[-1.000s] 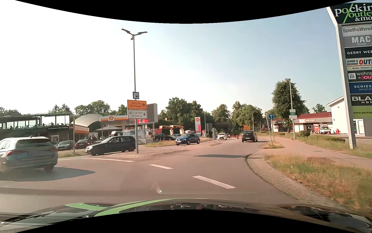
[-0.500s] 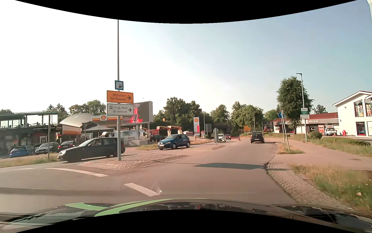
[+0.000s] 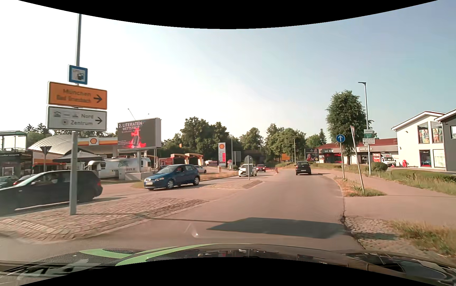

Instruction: Follow the waypoints while adhering to traffic rules and regulations

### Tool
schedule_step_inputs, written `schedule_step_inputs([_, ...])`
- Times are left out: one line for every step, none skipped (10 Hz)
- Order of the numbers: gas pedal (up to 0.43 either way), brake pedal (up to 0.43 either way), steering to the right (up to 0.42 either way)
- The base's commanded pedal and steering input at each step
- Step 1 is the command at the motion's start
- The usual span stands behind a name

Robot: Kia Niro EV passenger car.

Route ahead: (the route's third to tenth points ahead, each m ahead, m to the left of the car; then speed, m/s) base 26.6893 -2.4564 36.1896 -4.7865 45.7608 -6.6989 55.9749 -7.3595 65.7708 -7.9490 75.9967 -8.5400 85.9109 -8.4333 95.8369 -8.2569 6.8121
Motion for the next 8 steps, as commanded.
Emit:
schedule_step_inputs([0.197,0.0,0.17])
schedule_step_inputs([0.209,0.0,0.17])
schedule_step_inputs([0.22,0.0,0.169])
schedule_step_inputs([0.22,0.0,0.167])
schedule_step_inputs([0.22,0.0,0.164])
schedule_step_inputs([0.22,0.0,0.154])
schedule_step_inputs([0.22,0.0,0.134])
schedule_step_inputs([0.22,0.0,0.117])
